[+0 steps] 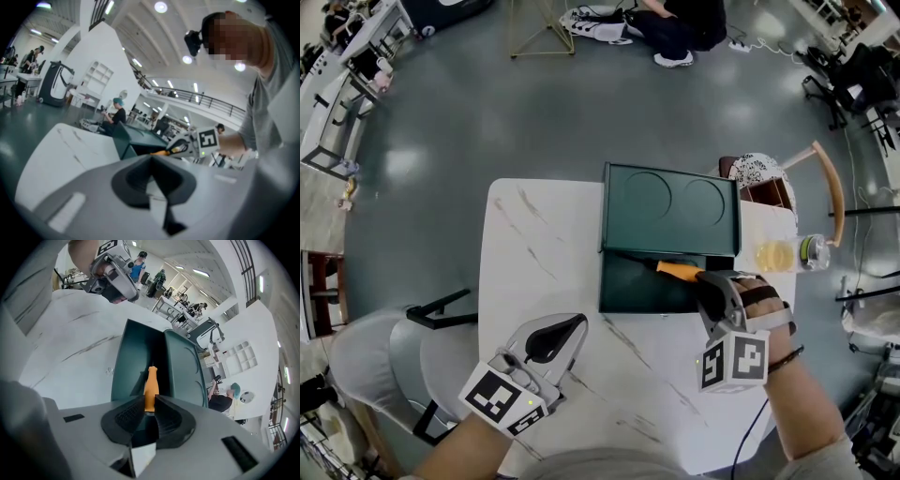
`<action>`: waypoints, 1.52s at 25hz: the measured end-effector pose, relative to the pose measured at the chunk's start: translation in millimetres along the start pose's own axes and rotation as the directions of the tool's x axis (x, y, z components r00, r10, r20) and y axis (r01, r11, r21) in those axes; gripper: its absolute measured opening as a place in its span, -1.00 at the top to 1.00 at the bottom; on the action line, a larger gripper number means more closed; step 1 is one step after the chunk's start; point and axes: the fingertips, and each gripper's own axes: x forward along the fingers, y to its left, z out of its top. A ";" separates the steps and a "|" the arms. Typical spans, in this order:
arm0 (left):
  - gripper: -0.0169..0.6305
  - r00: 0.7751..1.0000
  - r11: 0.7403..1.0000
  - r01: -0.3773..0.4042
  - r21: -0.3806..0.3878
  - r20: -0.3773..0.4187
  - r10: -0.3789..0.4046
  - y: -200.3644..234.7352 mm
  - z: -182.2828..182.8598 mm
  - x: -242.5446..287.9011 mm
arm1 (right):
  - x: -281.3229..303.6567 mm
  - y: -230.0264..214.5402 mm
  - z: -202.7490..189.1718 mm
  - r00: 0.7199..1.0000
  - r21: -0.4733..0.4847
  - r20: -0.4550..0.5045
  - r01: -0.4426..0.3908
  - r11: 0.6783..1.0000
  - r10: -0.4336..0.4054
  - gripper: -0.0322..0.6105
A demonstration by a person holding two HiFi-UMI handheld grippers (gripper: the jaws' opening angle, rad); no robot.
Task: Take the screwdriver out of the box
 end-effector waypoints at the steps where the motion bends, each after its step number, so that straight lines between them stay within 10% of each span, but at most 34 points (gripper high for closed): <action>1: 0.95 1.000 1.000 0.000 0.000 0.002 0.000 -0.8 0.7 -0.7 | -2.1 0.6 0.5 1.000 0.003 0.003 -0.005 1.000 0.005 0.70; 25: 0.95 1.000 1.000 -0.009 -0.009 0.010 0.009 -7.7 -4.0 -13.1 | 34.7 26.9 -2.3 0.945 0.109 -0.031 -0.321 0.941 0.326 0.46; 38: 0.95 1.000 1.000 -0.016 -0.002 0.021 0.016 -8.4 3.3 -19.5 | 24.6 24.8 -4.3 0.965 0.071 -0.025 -0.257 0.964 0.260 0.58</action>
